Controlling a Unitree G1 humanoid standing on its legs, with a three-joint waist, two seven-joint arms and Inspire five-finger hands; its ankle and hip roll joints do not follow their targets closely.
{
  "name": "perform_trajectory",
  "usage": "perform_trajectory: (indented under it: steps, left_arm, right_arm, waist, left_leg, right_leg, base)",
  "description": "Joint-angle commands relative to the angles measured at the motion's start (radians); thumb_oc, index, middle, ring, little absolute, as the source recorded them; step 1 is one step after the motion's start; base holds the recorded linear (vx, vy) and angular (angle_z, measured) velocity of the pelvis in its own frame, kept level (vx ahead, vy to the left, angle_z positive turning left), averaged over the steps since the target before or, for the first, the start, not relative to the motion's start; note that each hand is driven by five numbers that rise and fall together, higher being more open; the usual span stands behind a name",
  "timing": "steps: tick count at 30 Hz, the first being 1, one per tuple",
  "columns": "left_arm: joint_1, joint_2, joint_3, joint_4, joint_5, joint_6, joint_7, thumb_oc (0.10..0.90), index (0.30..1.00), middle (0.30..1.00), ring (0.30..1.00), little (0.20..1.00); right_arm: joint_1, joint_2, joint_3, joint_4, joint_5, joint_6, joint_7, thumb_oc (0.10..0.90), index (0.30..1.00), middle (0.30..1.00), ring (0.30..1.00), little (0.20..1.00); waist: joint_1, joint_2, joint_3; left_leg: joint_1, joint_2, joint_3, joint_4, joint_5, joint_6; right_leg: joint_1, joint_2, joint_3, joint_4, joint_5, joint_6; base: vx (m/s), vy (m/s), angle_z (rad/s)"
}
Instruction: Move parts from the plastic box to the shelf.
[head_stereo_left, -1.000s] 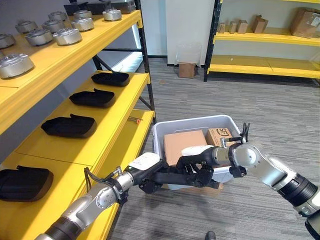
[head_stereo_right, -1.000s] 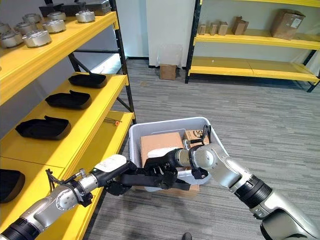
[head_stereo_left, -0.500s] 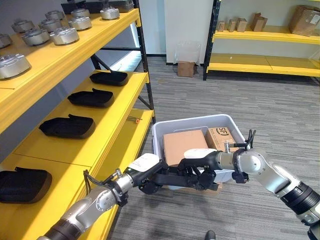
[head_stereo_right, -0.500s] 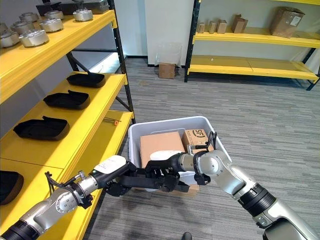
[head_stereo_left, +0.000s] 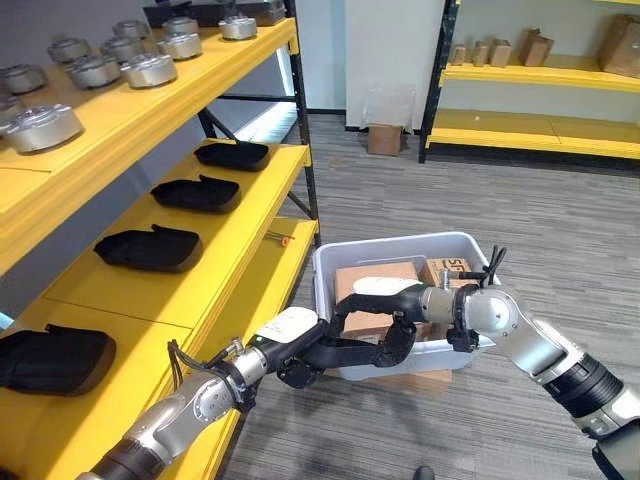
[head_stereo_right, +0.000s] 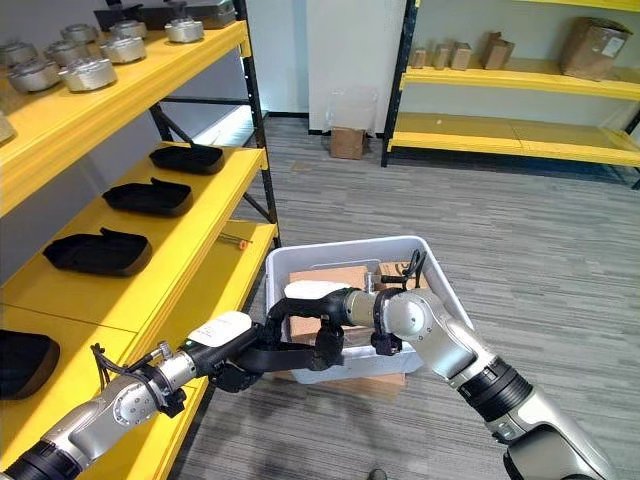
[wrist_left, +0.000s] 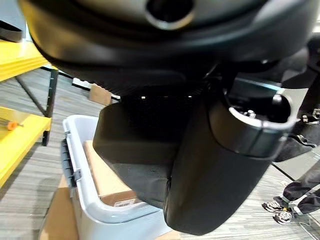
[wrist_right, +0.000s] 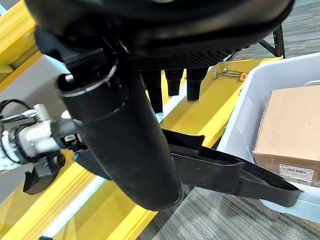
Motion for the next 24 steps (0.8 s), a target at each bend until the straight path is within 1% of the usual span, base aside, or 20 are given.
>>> perform_trajectory:
  steps: [1,4,5,7,8,10,12,13,16,20,21,23,24]
  left_arm:
    - [-0.114,0.019,0.027,-0.076,-0.069,-0.025,0.069,0.400,0.300,0.300,0.300,0.300]
    - [-0.109,0.021,0.036,-0.076,-0.077,-0.019,0.076,0.400,0.300,0.300,0.300,0.300]
    - [-0.106,0.023,0.042,-0.074,-0.080,-0.020,0.077,0.400,0.300,0.300,0.300,0.300]
    - [-0.098,0.024,0.050,-0.067,-0.078,-0.024,0.083,0.400,0.300,0.300,0.300,0.300]
    - [-0.089,0.030,0.062,-0.071,-0.084,-0.025,0.082,0.400,0.300,0.300,0.300,0.300]
    - [-0.074,0.038,0.084,-0.074,-0.096,-0.028,0.074,0.400,0.300,0.300,0.300,0.300]
    - [-0.065,0.039,0.099,-0.076,-0.097,-0.034,0.069,0.400,0.300,0.300,0.300,0.300]
    - [-0.055,0.041,0.108,-0.081,-0.098,-0.039,0.067,0.400,0.300,0.300,0.300,0.300]
    - [-0.035,0.043,0.126,-0.080,-0.095,-0.053,0.069,0.400,0.300,0.300,0.300,0.300]
    - [-0.011,0.037,0.147,-0.064,-0.081,-0.065,0.084,0.400,0.300,0.300,0.300,0.300]
    - [-0.006,0.033,0.152,-0.057,-0.074,-0.069,0.088,0.400,0.300,0.300,0.300,0.300]
    - [0.000,0.030,0.158,-0.053,-0.068,-0.071,0.096,0.400,0.300,0.300,0.300,0.300]
    - [0.011,0.029,0.170,-0.053,-0.065,-0.073,0.101,0.400,0.300,0.300,0.300,0.300]
  right_arm:
    - [-0.184,0.046,-0.070,-0.056,0.023,0.015,-0.096,0.900,1.000,1.000,1.000,1.000]
    - [-0.186,0.027,-0.077,-0.046,0.015,0.044,-0.113,0.900,1.000,1.000,1.000,1.000]
    - [-0.186,0.018,-0.081,-0.042,0.026,0.063,-0.127,0.900,1.000,1.000,1.000,1.000]
    - [-0.181,0.009,-0.095,-0.028,0.013,0.079,-0.162,0.900,1.000,1.000,1.000,1.000]
    - [-0.178,-0.003,-0.117,0.004,0.027,0.067,-0.200,0.900,1.000,1.000,1.000,1.000]
    - [-0.167,-0.025,-0.154,0.017,0.087,0.058,-0.200,0.900,1.000,1.000,1.000,1.000]
    - [-0.147,-0.039,-0.187,0.013,0.103,0.061,-0.204,0.900,1.000,1.000,1.000,1.000]
    - [-0.129,-0.050,-0.210,0.008,0.130,0.062,-0.211,0.900,1.000,1.000,1.000,1.000]
    - [-0.105,-0.061,-0.258,-0.011,0.160,0.087,-0.218,0.900,1.000,1.000,1.000,1.000]
    - [-0.082,-0.073,-0.348,-0.066,0.238,0.161,-0.221,0.900,1.000,1.000,1.000,1.000]
    - [-0.077,-0.077,-0.376,-0.090,0.269,0.187,-0.228,0.900,1.000,1.000,1.000,1.000]
    - [-0.069,-0.077,-0.404,-0.117,0.299,0.214,-0.243,0.900,1.000,1.000,1.000,1.000]
    - [-0.059,-0.079,-0.436,-0.140,0.329,0.237,-0.257,0.900,1.000,1.000,1.000,1.000]
  waist:
    - [0.012,-0.056,-0.034]
    - [0.013,-0.058,-0.034]
    - [0.013,-0.058,-0.033]
    - [0.013,-0.060,-0.032]
    - [0.014,-0.061,-0.031]
    - [0.014,-0.063,-0.030]
    - [0.013,-0.063,-0.028]
    - [0.012,-0.064,-0.027]
    - [0.009,-0.064,-0.028]
    - [-0.002,-0.063,-0.025]
    - [-0.005,-0.064,-0.025]
    - [-0.009,-0.063,-0.025]
    - [-0.012,-0.063,-0.024]
  left_leg:
    - [-0.045,0.081,-0.025,0.062,0.005,-0.012]
    - [-0.046,0.082,-0.029,0.063,0.006,-0.013]
    - [-0.046,0.082,-0.030,0.064,0.006,-0.013]
    - [-0.046,0.083,-0.033,0.064,0.007,-0.015]
    - [-0.047,0.083,-0.037,0.067,0.007,-0.013]
    - [-0.051,0.084,-0.041,0.068,0.010,-0.012]
    - [-0.052,0.083,-0.045,0.069,0.009,-0.011]
    - [-0.053,0.083,-0.049,0.069,0.009,-0.011]
    - [-0.053,0.081,-0.052,0.068,0.011,-0.012]
    - [-0.045,0.081,-0.055,0.067,0.007,-0.013]
    - [-0.046,0.080,-0.054,0.066,0.010,-0.012]
    - [-0.047,0.081,-0.051,0.065,0.011,-0.012]
    - [-0.046,0.081,-0.051,0.066,0.011,-0.012]
  right_leg:
    - [0.052,-0.122,-0.011,0.073,-0.072,0.088]
    - [0.053,-0.122,-0.012,0.073,-0.073,0.087]
    - [0.053,-0.121,-0.012,0.074,-0.073,0.087]
    - [0.054,-0.121,-0.012,0.076,-0.074,0.086]
    - [0.054,-0.120,-0.010,0.079,-0.076,0.085]
    - [0.052,-0.119,-0.012,0.082,-0.075,0.081]
    - [0.053,-0.118,-0.012,0.082,-0.076,0.081]
    - [0.054,-0.118,-0.011,0.080,-0.075,0.081]
    - [0.054,-0.118,-0.009,0.078,-0.073,0.080]
    - [0.059,-0.115,0.000,0.081,-0.078,0.079]
    - [0.057,-0.114,0.002,0.079,-0.074,0.076]
    - [0.056,-0.114,0.004,0.078,-0.073,0.075]
    - [0.056,-0.114,0.007,0.078,-0.073,0.074]
  base:
    - [-0.01,0.020,0.05]
    - [0.00,0.000,0.00]
    - [0.00,0.000,0.00]
    - [0.00,0.000,0.00]
    - [0.00,0.000,0.00]
    - [0.00,0.001,0.02]
    - [-0.01,-0.001,0.02]
    - [0.00,0.000,0.00]
    - [0.00,0.000,0.00]
    - [0.00,0.000,0.00]
    - [0.00,0.000,0.00]
    - [0.00,0.000,0.00]
    - [0.00,0.000,0.00]
